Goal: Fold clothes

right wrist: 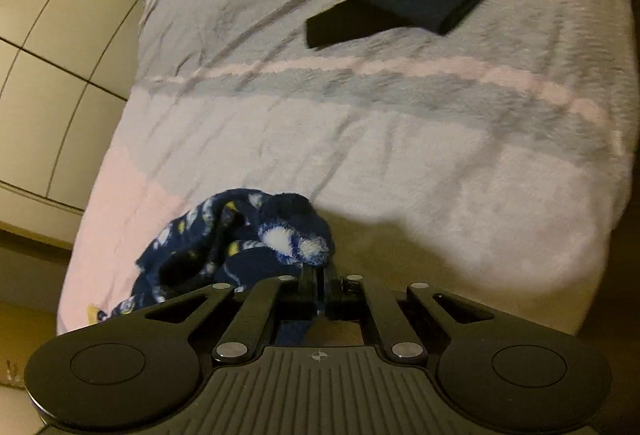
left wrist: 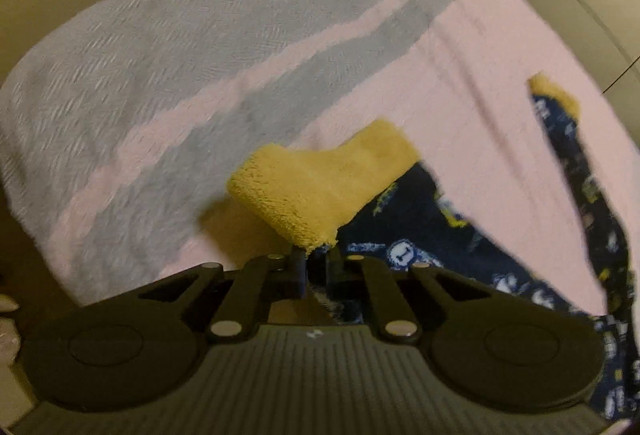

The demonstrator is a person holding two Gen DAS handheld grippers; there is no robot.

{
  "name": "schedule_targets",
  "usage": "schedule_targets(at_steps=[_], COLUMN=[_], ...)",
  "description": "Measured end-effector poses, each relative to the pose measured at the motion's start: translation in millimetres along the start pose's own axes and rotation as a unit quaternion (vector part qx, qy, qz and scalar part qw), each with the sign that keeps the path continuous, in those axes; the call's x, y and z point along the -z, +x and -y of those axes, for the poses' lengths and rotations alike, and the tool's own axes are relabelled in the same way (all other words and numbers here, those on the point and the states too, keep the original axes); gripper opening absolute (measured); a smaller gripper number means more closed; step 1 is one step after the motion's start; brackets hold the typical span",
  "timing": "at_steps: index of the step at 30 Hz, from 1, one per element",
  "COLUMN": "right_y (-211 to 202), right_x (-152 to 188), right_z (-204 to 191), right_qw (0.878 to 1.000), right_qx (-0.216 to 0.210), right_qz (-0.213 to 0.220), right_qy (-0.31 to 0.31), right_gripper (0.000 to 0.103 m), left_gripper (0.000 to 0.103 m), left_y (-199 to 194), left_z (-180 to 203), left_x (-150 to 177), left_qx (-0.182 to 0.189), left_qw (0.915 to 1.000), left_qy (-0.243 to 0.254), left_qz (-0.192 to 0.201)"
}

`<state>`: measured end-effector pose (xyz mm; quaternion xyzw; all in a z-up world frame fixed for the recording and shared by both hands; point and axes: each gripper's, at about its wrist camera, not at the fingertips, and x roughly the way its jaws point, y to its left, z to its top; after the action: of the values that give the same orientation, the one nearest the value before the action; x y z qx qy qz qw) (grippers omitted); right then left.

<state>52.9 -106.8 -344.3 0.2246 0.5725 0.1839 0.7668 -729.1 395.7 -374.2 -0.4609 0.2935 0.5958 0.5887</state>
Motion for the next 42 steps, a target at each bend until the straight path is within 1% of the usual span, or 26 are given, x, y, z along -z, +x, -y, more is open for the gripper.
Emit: schedule_targets(at_steps=[4,6,7,8,10,12,14,16,17,18,20,22,25,27,28,31,32,33,34,35,37,38,39,40,41,42], right_y=[26,39,38,35,25,15,2,-5,-6,-6,7,25,69,100,114,151,160,167,175,177,175,172,168,167,171,178], right_x=[21,28,29,28,24,21,24,28,34,40,56,72,92,105,111,125,123,118,113,97,40,9,-28,-62,-94,-125], right_z=[21,25,22,15,-1,-23,-56,-90,-104,-118,-141,-163,-183,-194,-197,-201,-201,-203,-204,-210,-227,-234,-237,-236,-230,-223], right_qw=[0.996,0.99,0.987,0.985,0.979,0.97,0.957,0.935,0.923,0.909,0.876,0.836,0.769,0.718,0.688,0.591,0.57,0.552,0.535,0.556,0.659,0.706,0.758,0.804,0.847,0.885], right_qx=[0.079,0.123,0.146,0.163,0.193,0.226,0.223,0.215,0.198,0.176,0.131,0.088,0.05,0.029,0.023,0.005,-0.001,-0.007,-0.012,-0.02,-0.042,-0.046,-0.041,-0.024,0.005,0.038], right_qz=[-0.036,-0.065,-0.066,-0.061,-0.047,-0.024,0.016,0.038,0.046,0.054,0.038,0.012,-0.019,-0.035,-0.041,-0.054,-0.058,-0.063,-0.067,-0.066,-0.056,-0.045,-0.022,0.003,0.018,0.029], right_qy=[0.004,0.014,0.016,0.002,-0.035,-0.089,-0.186,-0.281,-0.327,-0.374,-0.462,-0.542,-0.637,-0.694,-0.724,-0.805,-0.82,-0.831,-0.842,-0.828,-0.749,-0.705,-0.651,-0.594,-0.532,-0.463], right_gripper=[0.002,0.026,0.049,0.057,0.057,0.057,0.057,0.057,0.057,0.057,0.058,0.061,0.068,0.069,0.07,0.071,0.065,0.047,0.014,0.013,0.013,0.013,0.013,0.014,0.018,0.026], left_gripper=[0.013,0.017,0.021,0.023,0.032,0.032,0.028,0.026,0.026,0.026,0.026,0.026,0.026,0.026,0.026,0.026,0.026,0.026,0.026,0.026,0.026,0.026,0.026,0.026,0.026,0.026], left_y=[31,27,25,22,11,-4,-18,-29,-33,-35,-37,-37,-37,-33,-32,-26,-25,-24,-23,-23,-27,-29,-30,-30,-30,-28], left_z=[13,21,26,30,29,25,25,36,43,55,80,112,155,179,190,213,218,223,226,229,237,241,244,249,254,261], left_x=[18,15,14,12,8,5,2,2,2,2,3,7,15,22,27,42,47,51,54,56,60,61,60,60,59,58], left_qx=[-0.073,-0.087,-0.094,-0.1,-0.109,-0.105,-0.106,-0.106,-0.099,-0.089,-0.071,-0.06,-0.042,-0.04,-0.041,-0.043,-0.045,-0.047,-0.048,-0.049,-0.05,-0.049,-0.045,-0.039,-0.033,-0.024], left_qw=[0.9943,0.9902,0.988,0.9854,0.9831,0.9867,0.989,0.9884,0.9886,0.9891,0.9898,0.9891,0.9892,0.9882,0.9876,0.9882,0.9886,0.989,0.9891,0.9893,0.9898,0.9901,0.9905,0.9908,0.9909,0.9908], left_qy=[0.074,0.105,0.12,0.135,0.145,0.122,0.103,0.109,0.114,0.117,0.123,0.134,0.14,0.148,0.151,0.147,0.143,0.139,0.137,0.135,0.131,0.129,0.128,0.128,0.129,0.131], left_qz=[-0.027,-0.027,-0.027,-0.026,-0.024,-0.022,-0.015,-0.001,0.005,0.005,0.003,0.01,0.007,-0.001,-0.004,-0.013,-0.017,-0.021,-0.025,-0.028,-0.028,-0.028,-0.026,-0.023,-0.022,-0.022])
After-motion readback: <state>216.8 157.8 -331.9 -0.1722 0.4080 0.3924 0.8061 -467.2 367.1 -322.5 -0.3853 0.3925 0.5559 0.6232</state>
